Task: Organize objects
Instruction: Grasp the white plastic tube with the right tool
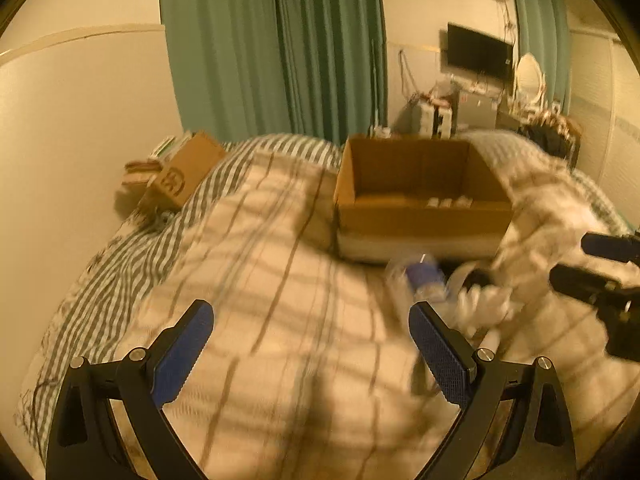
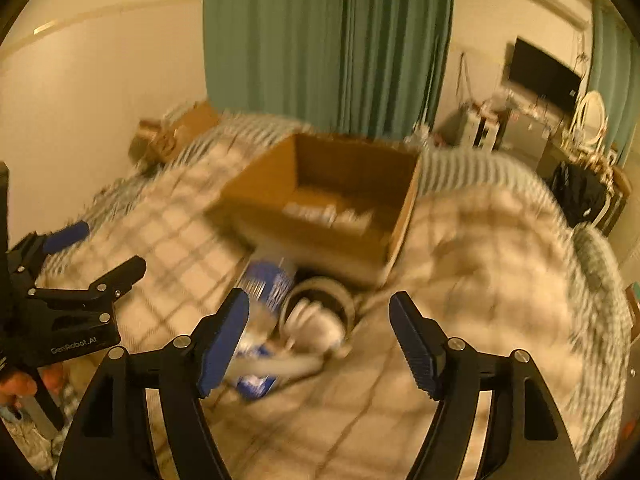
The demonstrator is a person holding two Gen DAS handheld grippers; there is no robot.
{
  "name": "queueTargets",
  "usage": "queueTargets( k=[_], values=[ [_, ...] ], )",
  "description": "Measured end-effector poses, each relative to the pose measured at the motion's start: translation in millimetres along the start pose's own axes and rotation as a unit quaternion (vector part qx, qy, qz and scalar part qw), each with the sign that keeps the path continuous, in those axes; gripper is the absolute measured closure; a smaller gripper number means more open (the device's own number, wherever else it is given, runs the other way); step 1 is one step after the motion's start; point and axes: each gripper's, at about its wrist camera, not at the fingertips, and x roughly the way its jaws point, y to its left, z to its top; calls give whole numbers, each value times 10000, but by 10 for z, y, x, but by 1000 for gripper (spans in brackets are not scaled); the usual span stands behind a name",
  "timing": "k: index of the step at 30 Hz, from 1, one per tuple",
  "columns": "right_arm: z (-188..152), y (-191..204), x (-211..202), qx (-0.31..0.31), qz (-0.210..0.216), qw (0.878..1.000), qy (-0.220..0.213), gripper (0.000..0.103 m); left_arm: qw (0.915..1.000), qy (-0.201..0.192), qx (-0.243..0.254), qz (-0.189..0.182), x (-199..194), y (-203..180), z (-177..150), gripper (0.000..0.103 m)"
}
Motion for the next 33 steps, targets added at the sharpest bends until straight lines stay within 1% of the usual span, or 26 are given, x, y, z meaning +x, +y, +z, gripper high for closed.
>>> queueTargets(
  k=[3,5,10,13,14,16,23,25,27,28,30,31,33],
  values=[
    [-156,70,234,34,155,9990,408,31,9998,162,39,62,105,0,-93,2],
    [-245,147,394,-37,192,9976,668,31,9998,202,-46,8,151,33,-122,2],
    [-318,256,642,-74,347,9940,1030,31,9994,285,-193,-79,204,87,-155,2],
    [-341,273,790,10,569,9904,1261,31,9992,291,-237,-111,210,101,-166,2],
    [-364,276,868,36,706,9871,1435,31,9992,281,-246,-120,204,105,-169,2],
    [-404,287,948,60,836,9831,1628,31,9992,281,-245,-131,202,107,-176,2],
    [-474,339,1008,2,952,9772,1895,31,9991,370,-181,-139,246,91,-186,2],
    [-470,334,996,17,955,9782,1845,38,9989,402,-175,-141,260,90,-188,2],
    [-463,325,968,43,1022,9791,1759,52,9988,427,-178,-155,275,93,-184,2],
    [-453,322,952,48,1048,9795,1722,56,9988,432,-177,-154,277,91,-185,2],
    [-434,336,943,26,1130,9791,1692,67,9988,435,-168,-158,276,88,-184,2],
    [-428,348,937,4,1159,9789,1684,69,9988,443,-156,-159,280,85,-183,2],
    [-410,365,906,-40,1163,9801,1605,79,9988,450,-145,-154,281,81,-187,2]
  ],
)
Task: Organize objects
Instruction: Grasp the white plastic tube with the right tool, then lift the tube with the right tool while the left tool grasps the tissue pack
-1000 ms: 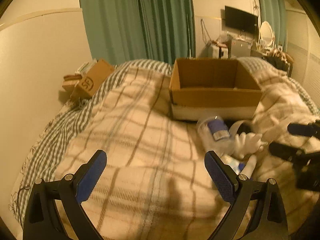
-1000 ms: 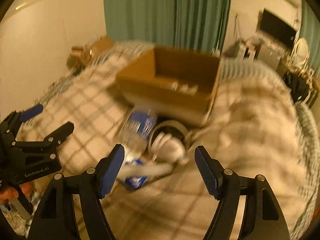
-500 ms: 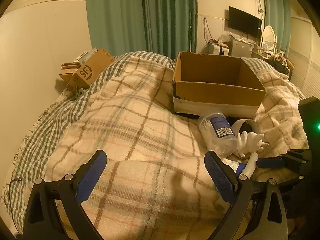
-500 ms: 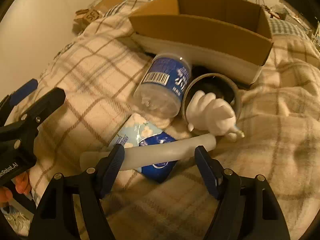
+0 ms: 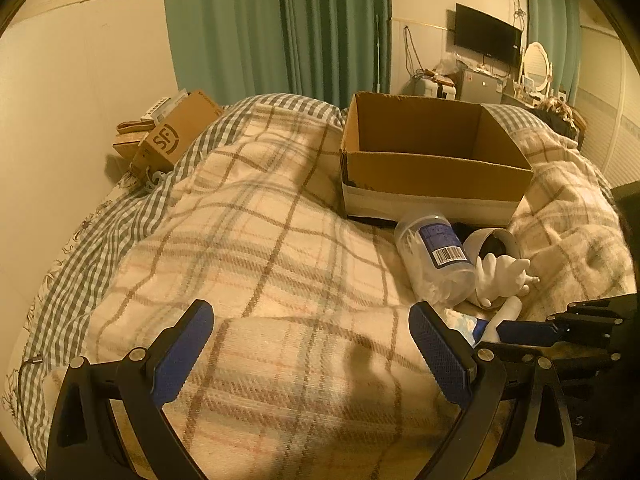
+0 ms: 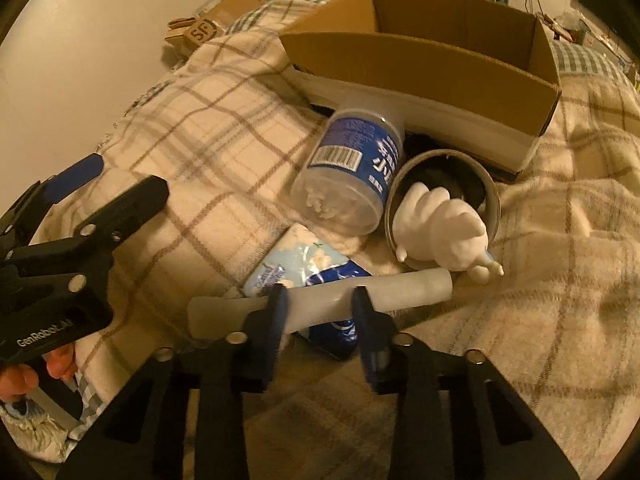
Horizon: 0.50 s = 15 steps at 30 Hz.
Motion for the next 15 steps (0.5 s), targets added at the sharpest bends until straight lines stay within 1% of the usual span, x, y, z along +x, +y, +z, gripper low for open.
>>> queueTargets(
  k=[1,2,8,9,15],
  values=[
    [0,11,-19,-27,8,10000,-41,83,10000,4,4,-4,1,-1,1,2],
    [3,25,-50,-60,78,9999,-88,91,10000,12,13,0,1,-5,3,2],
    [4,62,-82,-131,108,9998,-125,97,10000,13,81,40,-11,-34,9,2],
    [3,55,-128,-115,98,9997,-201,103,9999,7,92,46,-18,-41,9,2],
    [-5,-62,-472,43,77,9976,-681,103,9997,4,241,80,-45,-110,19,2]
  ],
)
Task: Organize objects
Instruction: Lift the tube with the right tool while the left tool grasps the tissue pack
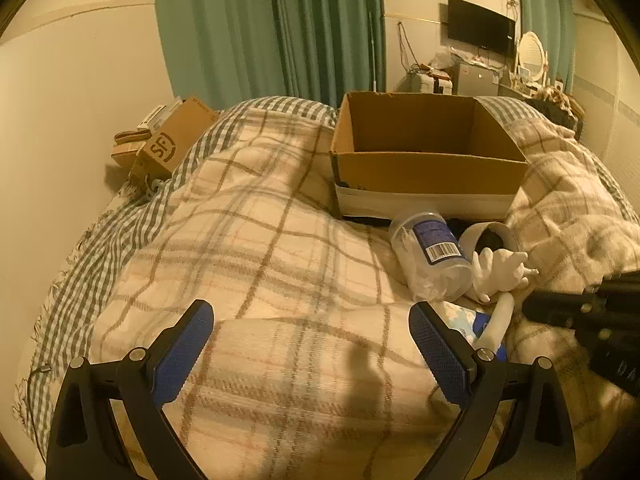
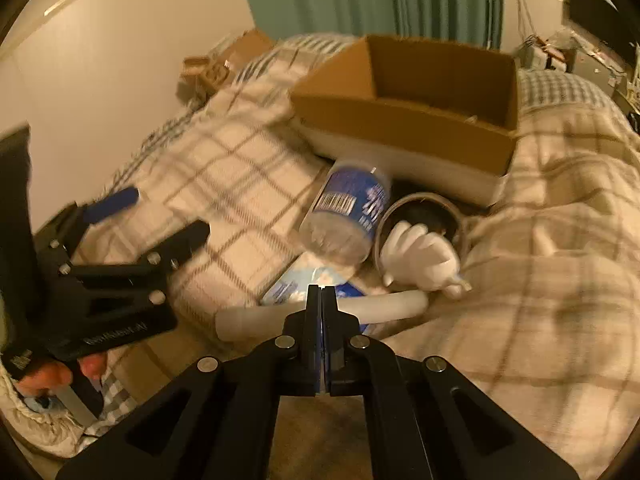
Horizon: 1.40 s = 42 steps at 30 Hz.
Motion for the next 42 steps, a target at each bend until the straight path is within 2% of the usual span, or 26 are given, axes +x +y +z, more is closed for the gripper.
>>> queueTargets(
  k=[3,4,5,6,7,8,12,15,19,22,23,24,25,27,30,35,42],
  values=[
    [-16,32,8,-98,-103,9998,101,102,10000,-26,13,46,-16,-5,1,2],
    [-21,52,28,-129,-120,9998,132,99,10000,-38,-11,39,-29,10,3,2],
    [-33,76,50,-184,-196,9995,172,80,10000,-40,-36,35,-36,28,6,2],
    [-36,119,79,-271,-296,9989,224,49,10000,-42,-54,39,-46,45,11,2],
    [-53,127,73,-310,-305,9988,219,38,9999,-58,-83,64,-65,86,18,2],
    [-63,149,60,-369,-273,9988,177,35,9999,-77,-102,93,-80,117,24,2],
    [-69,291,64,-685,-215,9973,134,35,9995,-114,-198,213,-117,260,27,2],
    [-110,438,172,-1012,-198,9940,368,35,9992,-91,-266,290,-113,358,0,2],
    [-138,649,310,-1485,-337,9866,577,32,9991,7,-376,216,-57,434,-34,2],
    [-135,682,441,-1576,-401,9839,737,32,9991,46,-390,166,-31,437,-48,2],
    [-132,677,479,-1554,-448,9839,764,37,9991,50,-391,135,-31,438,-51,2],
    [-126,666,488,-1528,-477,9842,754,54,9992,47,-395,106,-36,439,-51,2],
    [-122,649,481,-1490,-451,9850,741,59,9991,42,-402,94,-41,439,-52,2],
    [-97,572,405,-1308,-472,9885,600,85,9992,24,-396,89,-57,433,-45,2],
    [-52,432,223,-976,-335,9942,294,88,9994,7,-337,73,-71,386,-34,2],
    [6,262,-100,-657,-305,9972,-201,89,9998,50,-214,-13,-75,224,22,2],
    [96,-44,-512,-363,-800,9928,-813,89,9982,317,20,-517,85,-267,81,2]
  ],
)
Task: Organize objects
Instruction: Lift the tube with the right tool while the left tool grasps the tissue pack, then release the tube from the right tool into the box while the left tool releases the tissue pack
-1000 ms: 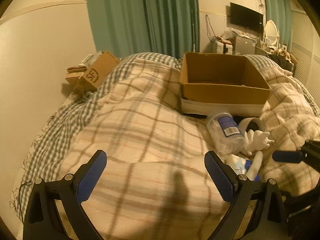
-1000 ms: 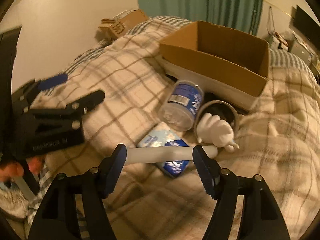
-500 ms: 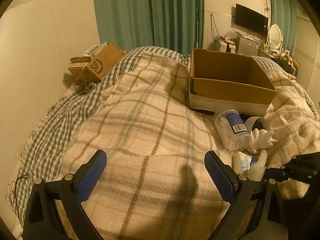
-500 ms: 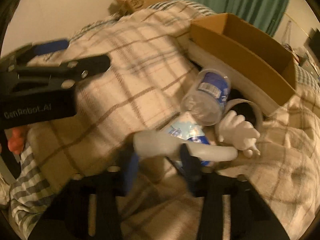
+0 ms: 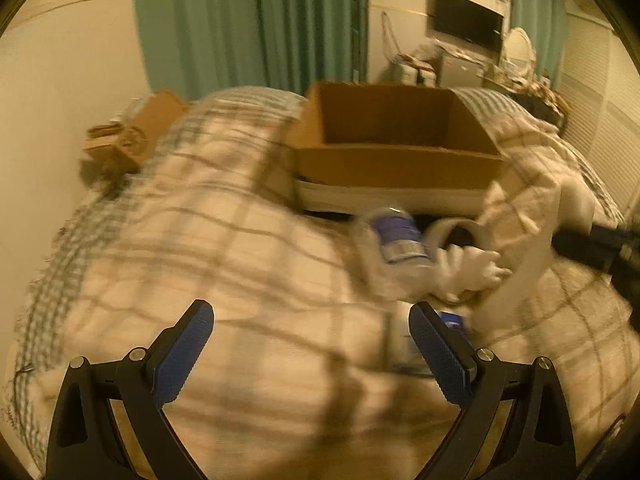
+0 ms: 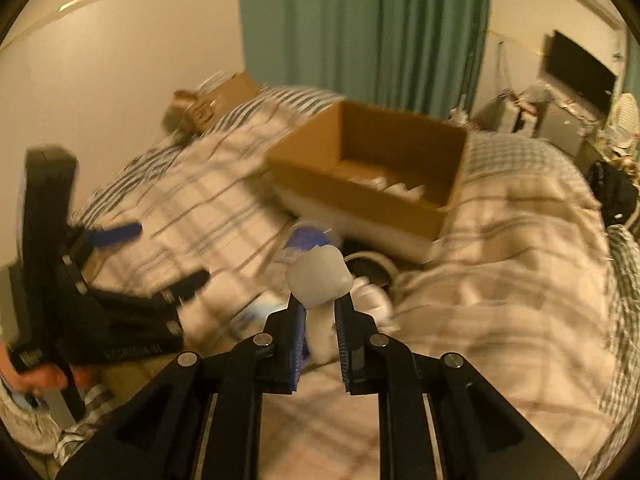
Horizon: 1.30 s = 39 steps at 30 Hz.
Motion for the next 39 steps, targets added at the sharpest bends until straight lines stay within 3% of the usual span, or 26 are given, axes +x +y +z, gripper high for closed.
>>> queueTargets(
  k=[3,7,11,14,16,22,27,33,39],
  values=[
    [13,-144,-84,139,-187,9996,-140,89,9991,277,115,-297,180,-240,-28,2],
    [-22,-296,-94,288,-265,9991,-182,89,9954,581,729,-204,387,-582,-112,2],
    [-62,-392,-95,443,-198,9986,-188,89,9910,691,1070,-412,484,-768,-158,2],
    [-67,-432,-108,520,-175,9983,-218,89,9898,787,1052,-548,547,-765,-167,13],
    [-72,-439,-128,539,-175,9981,-253,89,9888,820,1045,-675,553,-761,-171,29],
    [-60,-440,-211,530,-227,9978,-334,89,9914,526,1012,-638,363,-688,-131,32],
    [7,-422,-280,466,-288,9977,-403,89,9945,181,813,-635,143,-547,85,32],
    [294,-423,-437,153,-397,9972,-621,89,9962,-198,636,-566,-91,-409,560,32],
    [834,-514,-656,-148,-563,9928,-1043,89,9947,-789,540,-388,-297,-317,1227,32]
  ],
)
